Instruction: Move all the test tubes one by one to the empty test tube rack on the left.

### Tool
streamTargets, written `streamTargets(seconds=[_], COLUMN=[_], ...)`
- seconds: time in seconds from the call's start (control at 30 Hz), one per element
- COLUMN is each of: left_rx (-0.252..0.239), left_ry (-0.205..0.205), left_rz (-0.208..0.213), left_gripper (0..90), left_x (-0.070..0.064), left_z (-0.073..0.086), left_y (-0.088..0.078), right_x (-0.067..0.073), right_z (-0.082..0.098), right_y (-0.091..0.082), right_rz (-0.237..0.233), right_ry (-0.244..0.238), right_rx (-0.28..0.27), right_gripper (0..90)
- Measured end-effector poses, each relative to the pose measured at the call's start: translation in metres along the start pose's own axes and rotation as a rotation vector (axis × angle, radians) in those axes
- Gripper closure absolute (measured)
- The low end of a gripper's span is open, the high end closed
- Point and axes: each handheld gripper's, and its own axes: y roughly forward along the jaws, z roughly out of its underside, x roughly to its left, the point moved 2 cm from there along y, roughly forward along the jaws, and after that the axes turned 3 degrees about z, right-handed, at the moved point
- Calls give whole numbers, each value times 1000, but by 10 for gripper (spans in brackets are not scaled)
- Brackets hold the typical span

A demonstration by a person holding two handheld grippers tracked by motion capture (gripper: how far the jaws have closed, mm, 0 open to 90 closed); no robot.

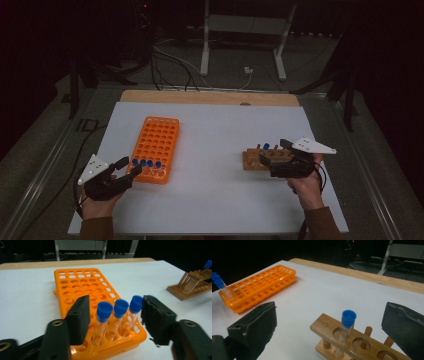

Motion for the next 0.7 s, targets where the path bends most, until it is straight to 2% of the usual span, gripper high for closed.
streamTargets(seconds=[0.2,0.23,0.3,0.37,0.43,0.5,0.63,0.7], left_rx=[-15,-15,-17,-13,-24,-35,-43,-40], left_ry=[2,-1,-4,-2,-2,1,9,12], left_rz=[-31,-35,-24,-20,-13,-7,-8,-8], left_gripper=[242,197,147,31,3,3,3,3], left_x=[-7,-8,-10,-12,-14,-16,-19,-20], left_z=[-5,-6,-7,-8,-10,-12,-13,-14], left_y=[4,4,6,7,8,8,8,9], right_x=[-6,-7,-9,-10,-11,-12,-13,-13], right_z=[5,6,8,10,12,14,16,18], right_y=[8,9,13,16,20,23,28,30], right_rz=[24,27,32,46,56,62,60,74], right_ry=[7,6,9,16,20,20,12,0], right_rx=[22,25,34,44,58,55,59,70], right_gripper=[25,28,34,66,100,171,376,462])
